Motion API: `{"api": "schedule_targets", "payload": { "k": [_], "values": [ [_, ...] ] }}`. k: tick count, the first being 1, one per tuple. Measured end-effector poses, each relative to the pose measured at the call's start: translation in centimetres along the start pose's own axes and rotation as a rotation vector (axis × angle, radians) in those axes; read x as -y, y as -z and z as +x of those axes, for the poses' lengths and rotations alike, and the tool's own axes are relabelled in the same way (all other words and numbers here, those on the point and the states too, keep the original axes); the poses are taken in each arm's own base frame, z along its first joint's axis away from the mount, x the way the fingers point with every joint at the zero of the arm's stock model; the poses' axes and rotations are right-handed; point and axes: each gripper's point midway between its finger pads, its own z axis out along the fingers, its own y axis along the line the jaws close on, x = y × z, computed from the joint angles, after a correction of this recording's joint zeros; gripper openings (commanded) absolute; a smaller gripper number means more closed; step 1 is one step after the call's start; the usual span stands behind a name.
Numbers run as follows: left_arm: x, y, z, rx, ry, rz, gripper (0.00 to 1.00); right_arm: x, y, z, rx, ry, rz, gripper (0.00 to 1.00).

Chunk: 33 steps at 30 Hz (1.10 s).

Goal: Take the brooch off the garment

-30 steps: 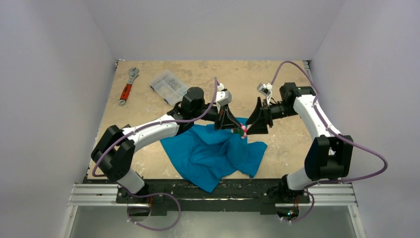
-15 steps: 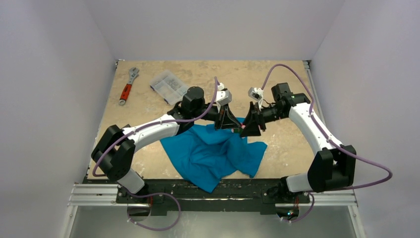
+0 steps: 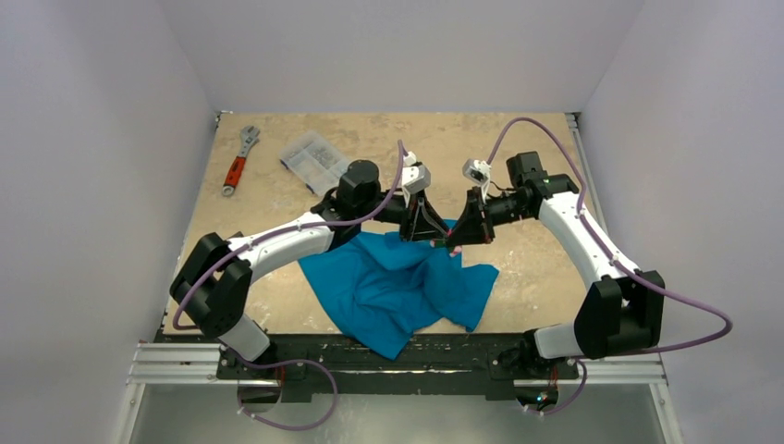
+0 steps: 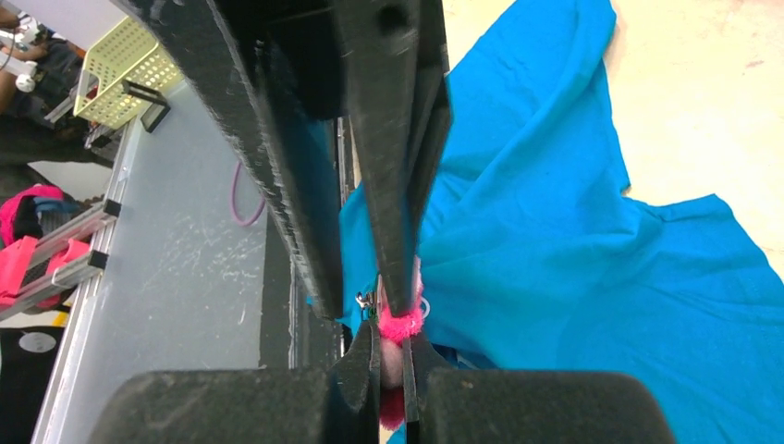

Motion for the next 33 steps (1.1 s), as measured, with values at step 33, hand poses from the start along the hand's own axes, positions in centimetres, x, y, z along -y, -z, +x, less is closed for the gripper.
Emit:
{"api": "schedule_targets", "payload": {
  "k": [33],
  "values": [
    [-2.4,1.3,1.1,0.050,0.208,-0.289,0.32,1.6,0.4,-1.5,0.089,-0.213,0.203,0.00]
  ]
}}
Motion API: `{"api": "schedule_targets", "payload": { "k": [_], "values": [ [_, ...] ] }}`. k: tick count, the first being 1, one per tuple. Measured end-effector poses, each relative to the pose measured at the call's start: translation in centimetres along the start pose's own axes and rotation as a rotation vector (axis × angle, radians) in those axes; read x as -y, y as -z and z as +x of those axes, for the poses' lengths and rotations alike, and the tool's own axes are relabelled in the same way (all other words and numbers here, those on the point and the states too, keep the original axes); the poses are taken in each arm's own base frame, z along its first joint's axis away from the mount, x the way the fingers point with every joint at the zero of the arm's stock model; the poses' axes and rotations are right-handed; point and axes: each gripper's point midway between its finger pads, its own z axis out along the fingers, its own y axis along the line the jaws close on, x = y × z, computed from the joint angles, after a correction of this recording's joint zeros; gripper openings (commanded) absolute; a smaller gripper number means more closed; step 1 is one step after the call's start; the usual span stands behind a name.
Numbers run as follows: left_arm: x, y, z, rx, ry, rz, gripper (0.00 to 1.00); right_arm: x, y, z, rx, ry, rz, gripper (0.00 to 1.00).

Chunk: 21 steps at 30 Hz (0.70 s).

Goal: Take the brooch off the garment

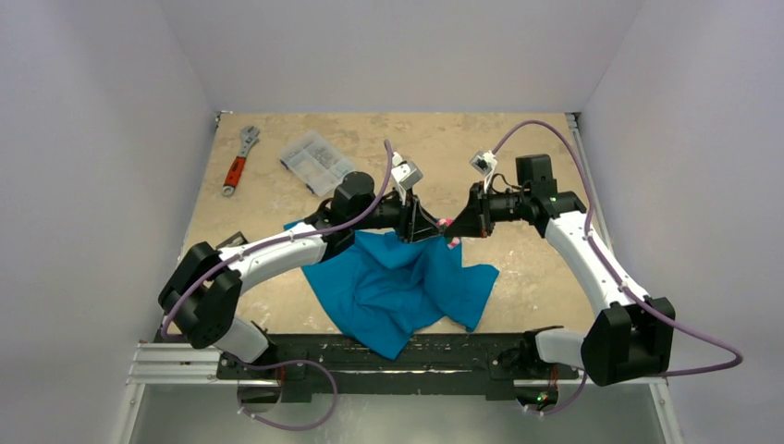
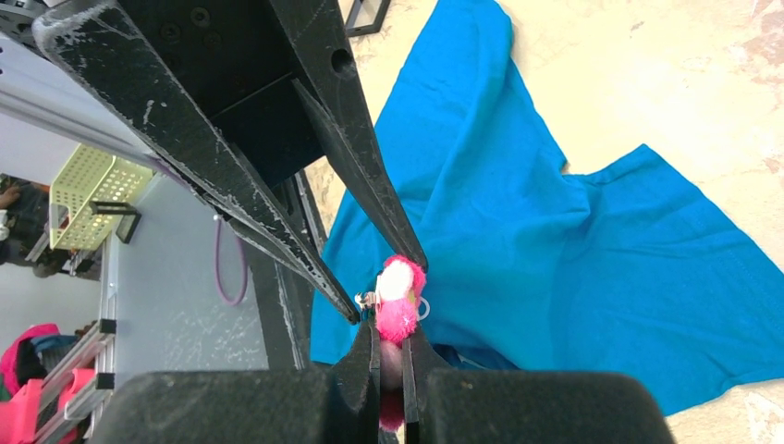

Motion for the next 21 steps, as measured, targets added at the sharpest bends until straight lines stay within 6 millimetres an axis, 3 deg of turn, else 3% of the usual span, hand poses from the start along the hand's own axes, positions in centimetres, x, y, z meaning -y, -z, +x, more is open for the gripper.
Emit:
{"api": "schedule_targets", "payload": {
  "k": [14,21],
  "values": [
    [0.19,-0.69,-0.33,0.016,0.050,0.025,0.25,-0.11,0.23,-0.15,0.009,0.024,0.012,0.00],
    [0.31,-0.96,-0.30,0.019,0.083,0.044,0.27,0.01,0.41,0.11,0.012,0.035,0.025,0.00]
  ]
}}
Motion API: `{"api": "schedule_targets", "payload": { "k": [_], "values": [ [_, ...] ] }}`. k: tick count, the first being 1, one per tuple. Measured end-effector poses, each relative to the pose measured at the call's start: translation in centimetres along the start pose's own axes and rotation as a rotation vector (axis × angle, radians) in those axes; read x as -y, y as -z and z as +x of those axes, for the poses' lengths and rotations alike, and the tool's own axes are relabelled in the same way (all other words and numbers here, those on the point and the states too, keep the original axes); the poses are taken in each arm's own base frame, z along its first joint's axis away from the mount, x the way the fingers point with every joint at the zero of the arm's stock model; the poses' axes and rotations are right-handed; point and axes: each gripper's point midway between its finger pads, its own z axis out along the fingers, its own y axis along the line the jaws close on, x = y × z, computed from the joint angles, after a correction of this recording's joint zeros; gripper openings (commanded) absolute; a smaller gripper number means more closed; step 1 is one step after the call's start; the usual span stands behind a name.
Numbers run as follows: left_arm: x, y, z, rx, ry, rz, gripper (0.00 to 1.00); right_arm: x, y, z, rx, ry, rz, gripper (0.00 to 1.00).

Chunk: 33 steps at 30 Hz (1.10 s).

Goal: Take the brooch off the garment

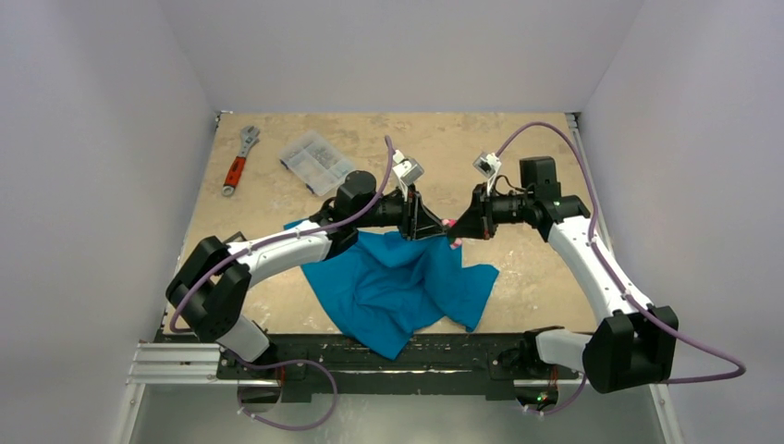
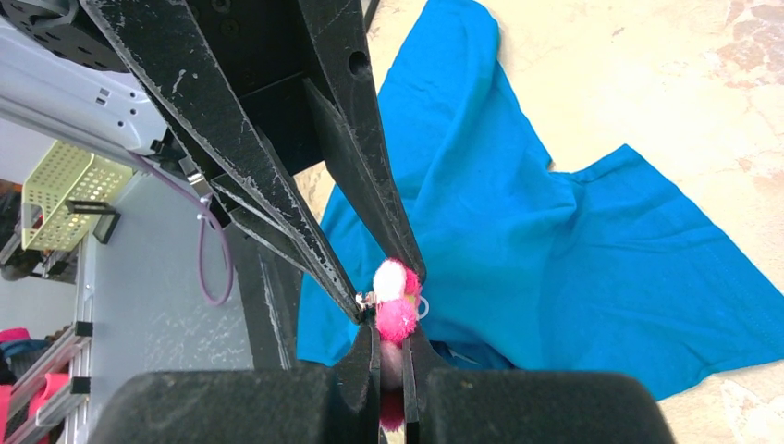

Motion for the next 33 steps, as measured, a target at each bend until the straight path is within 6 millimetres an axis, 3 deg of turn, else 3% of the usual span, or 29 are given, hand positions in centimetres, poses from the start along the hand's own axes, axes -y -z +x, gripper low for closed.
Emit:
{"api": "schedule_targets", "payload": {
  "k": [17,24,33],
  "values": [
    [0.85,-0.20,-0.31,0.010,0.015,0.049,0.41,-0.43,-0.06,0.18,0.004,0.011,-0.013,0.00],
    [0.88,0.00,-0.47,0.010,0.024,0.060,0.30,-0.72,-0.12,0.05,0.009,0.017,-0.032,0.00],
    [0.79,0.05,-0.54,0.012,0.025,0.059,0.29,-0.78,-0.14,-0.04,0.013,0.017,-0.038,0.00]
  ]
}}
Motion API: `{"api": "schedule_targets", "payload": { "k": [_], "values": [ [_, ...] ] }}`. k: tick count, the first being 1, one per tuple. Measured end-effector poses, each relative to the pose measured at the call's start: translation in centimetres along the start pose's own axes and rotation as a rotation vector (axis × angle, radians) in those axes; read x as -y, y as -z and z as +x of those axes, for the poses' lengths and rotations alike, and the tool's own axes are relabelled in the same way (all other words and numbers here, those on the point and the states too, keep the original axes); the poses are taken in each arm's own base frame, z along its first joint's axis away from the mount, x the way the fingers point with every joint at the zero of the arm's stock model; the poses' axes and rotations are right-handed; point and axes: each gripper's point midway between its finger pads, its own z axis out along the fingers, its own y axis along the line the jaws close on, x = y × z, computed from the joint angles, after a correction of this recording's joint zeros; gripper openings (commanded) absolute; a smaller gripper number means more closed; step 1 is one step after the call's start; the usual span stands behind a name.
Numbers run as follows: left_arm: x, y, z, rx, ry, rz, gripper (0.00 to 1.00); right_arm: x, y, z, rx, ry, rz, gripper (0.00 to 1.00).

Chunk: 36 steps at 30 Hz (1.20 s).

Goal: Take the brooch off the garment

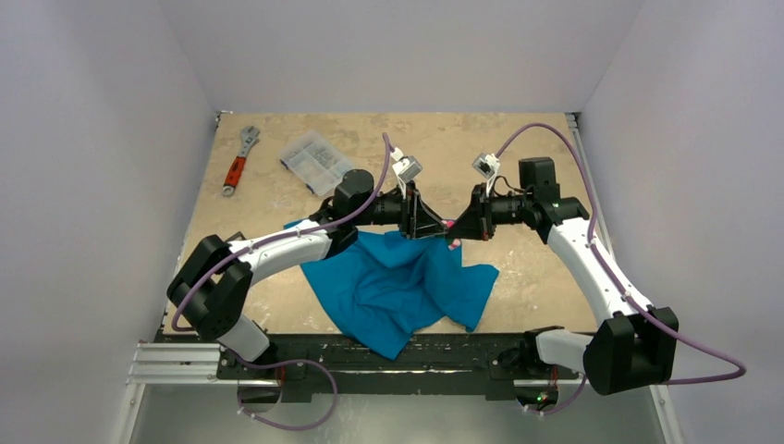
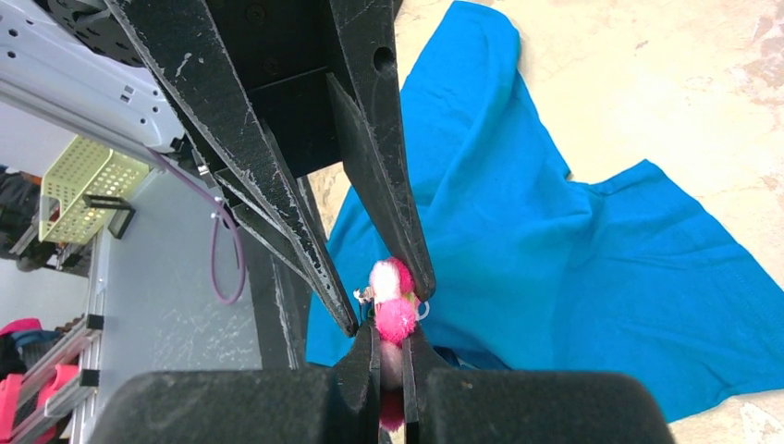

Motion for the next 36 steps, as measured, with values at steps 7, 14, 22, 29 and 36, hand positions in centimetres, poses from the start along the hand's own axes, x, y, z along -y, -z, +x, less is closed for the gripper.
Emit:
{"api": "schedule_targets", "payload": {
  "k": [7,14,22,29,36],
  "values": [
    [0.01,0.01,0.02,0.001,-0.001,0.001,0.40,-0.16,-0.16,-0.15,0.011,-0.019,-0.018,0.00],
    [0.01,0.30,0.26,0.007,-0.003,-0.002,0.34,-0.13,-0.28,-0.27,0.018,-0.029,-0.023,0.00],
    [-0.30,0.69,0.38,0.014,0.009,-0.019,0.28,-0.06,-0.36,0.06,0.016,-0.041,-0.026,0.00],
    [-0.49,0.69,0.24,0.022,0.026,-0.032,0.14,-0.02,-0.33,0.05,0.016,-0.038,-0.025,0.00],
    [-0.82,0.59,0.29,0.021,0.030,-0.056,0.13,0.11,-0.33,0.04,0.016,-0.036,-0.017,0.00]
  ]
}}
